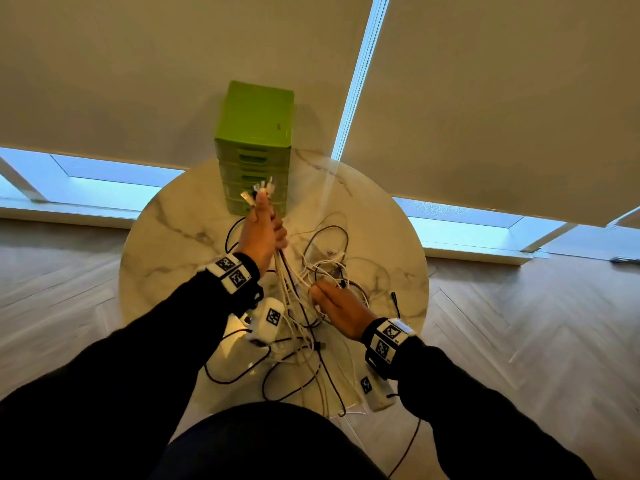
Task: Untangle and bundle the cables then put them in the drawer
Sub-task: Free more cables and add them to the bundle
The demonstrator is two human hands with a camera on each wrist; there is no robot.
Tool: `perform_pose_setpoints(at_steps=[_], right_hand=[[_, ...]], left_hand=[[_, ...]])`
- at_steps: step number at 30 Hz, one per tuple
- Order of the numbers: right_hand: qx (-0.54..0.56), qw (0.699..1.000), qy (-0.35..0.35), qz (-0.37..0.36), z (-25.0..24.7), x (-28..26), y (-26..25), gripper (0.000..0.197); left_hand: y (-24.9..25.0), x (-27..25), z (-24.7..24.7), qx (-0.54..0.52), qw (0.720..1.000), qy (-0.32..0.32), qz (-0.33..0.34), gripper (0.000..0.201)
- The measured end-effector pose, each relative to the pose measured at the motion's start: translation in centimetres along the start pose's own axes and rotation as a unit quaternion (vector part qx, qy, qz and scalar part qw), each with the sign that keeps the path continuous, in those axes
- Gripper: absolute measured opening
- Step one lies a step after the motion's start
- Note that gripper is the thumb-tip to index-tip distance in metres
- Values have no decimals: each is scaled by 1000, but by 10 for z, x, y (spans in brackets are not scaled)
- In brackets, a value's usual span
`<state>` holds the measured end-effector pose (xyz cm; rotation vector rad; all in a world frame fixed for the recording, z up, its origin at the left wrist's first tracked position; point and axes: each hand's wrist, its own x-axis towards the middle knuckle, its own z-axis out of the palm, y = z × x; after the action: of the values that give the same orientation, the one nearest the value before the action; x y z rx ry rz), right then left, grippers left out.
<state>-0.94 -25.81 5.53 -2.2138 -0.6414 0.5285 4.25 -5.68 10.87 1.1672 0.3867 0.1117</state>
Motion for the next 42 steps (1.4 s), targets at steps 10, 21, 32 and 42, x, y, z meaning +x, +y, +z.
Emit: perform_pose_setpoints(at_steps=[10, 21, 32, 42], right_hand=[[-85, 984, 93, 125, -37, 28, 31, 27], [1, 996, 88, 1, -24, 58, -60, 39], [-44, 998, 1, 53, -39, 11, 21, 36], [-255, 952, -10, 168, -72, 35, 40, 38]], left_hand=[[17, 0, -10, 168, 983, -64, 45, 27], [-15, -5, 20, 160, 985, -6, -61, 45], [14, 5, 14, -116, 992, -12, -49, 36], [25, 8, 6, 118, 990, -9, 77, 32]])
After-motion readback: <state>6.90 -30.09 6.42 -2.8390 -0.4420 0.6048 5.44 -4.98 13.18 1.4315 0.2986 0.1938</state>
